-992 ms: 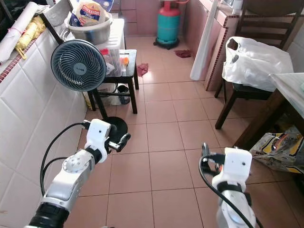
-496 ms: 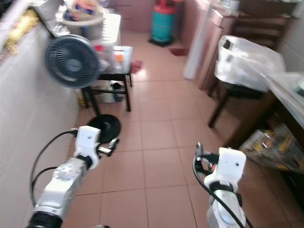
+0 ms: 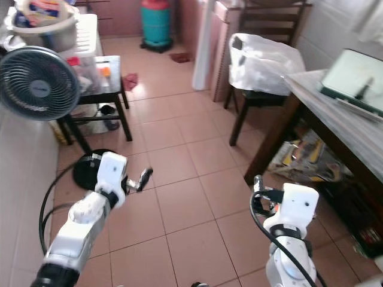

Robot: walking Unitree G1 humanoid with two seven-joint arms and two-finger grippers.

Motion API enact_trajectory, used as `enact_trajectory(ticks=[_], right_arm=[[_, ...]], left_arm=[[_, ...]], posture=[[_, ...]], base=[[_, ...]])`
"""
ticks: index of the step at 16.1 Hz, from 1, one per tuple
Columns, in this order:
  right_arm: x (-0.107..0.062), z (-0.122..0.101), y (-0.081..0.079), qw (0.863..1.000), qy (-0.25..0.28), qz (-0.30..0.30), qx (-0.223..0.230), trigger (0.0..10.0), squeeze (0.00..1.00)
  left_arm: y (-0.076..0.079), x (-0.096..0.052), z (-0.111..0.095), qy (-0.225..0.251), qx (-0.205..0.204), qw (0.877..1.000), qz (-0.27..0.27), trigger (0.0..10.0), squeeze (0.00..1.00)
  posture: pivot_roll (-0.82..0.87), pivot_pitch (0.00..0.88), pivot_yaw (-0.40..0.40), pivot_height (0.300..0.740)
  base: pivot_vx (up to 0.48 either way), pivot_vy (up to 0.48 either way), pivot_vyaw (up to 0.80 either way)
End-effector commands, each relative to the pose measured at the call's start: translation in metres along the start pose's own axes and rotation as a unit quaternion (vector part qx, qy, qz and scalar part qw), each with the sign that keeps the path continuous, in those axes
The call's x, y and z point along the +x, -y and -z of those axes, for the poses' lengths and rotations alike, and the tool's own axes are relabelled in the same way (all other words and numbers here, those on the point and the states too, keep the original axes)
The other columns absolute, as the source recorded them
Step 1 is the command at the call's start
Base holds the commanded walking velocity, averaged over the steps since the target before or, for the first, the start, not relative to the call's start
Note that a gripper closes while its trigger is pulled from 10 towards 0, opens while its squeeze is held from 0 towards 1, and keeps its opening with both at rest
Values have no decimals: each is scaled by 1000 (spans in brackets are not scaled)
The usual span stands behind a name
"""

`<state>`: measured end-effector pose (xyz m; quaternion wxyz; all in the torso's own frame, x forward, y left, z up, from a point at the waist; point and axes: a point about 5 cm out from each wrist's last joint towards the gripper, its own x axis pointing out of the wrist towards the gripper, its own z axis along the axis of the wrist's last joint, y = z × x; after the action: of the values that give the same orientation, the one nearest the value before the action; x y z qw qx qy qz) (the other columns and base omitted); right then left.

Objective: Setting the table

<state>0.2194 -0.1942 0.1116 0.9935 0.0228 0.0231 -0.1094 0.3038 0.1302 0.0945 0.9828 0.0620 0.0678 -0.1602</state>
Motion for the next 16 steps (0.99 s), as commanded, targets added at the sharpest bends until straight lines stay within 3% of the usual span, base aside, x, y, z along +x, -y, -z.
enact_trajectory(ticks=[1,3,6,9,12,14,16], right_arm=[[1,1,-1,1000,-2,-2,-1,10000,0],[1,0,-2,1000,12,4,10,10000,0],[-1,2,-1,1000,15,23,12,10000,0],[-8,4,5,999,21,41,11,10000,0],[-11,1,16,997,33,63,-5,10000,0],[-19,5,22,996,26,80,4,10000,0],[-32,7,15,997,6,77,7,10000,0]], left_arm=[[0,3,-2,2,12,1000,3,10000,0],[-1,8,-8,9,16,1000,24,10000,0],[6,7,-9,14,35,998,41,10000,0],[21,7,-5,19,53,996,65,10000,0],[23,12,-6,21,47,997,61,10000,0],[30,11,0,16,45,996,72,10000,0],[37,7,1,13,36,995,93,10000,0]], posture=[[145,124,-48,740],[148,111,-22,740],[138,110,24,740],[120,102,35,740],[83,100,46,740],[32,121,51,740],[-3,151,42,740]], base=[[0,0,-763],[0,0,-694],[0,0,0],[0,0,0],[0,0,0],[0,0,-266],[0,0,-769]])
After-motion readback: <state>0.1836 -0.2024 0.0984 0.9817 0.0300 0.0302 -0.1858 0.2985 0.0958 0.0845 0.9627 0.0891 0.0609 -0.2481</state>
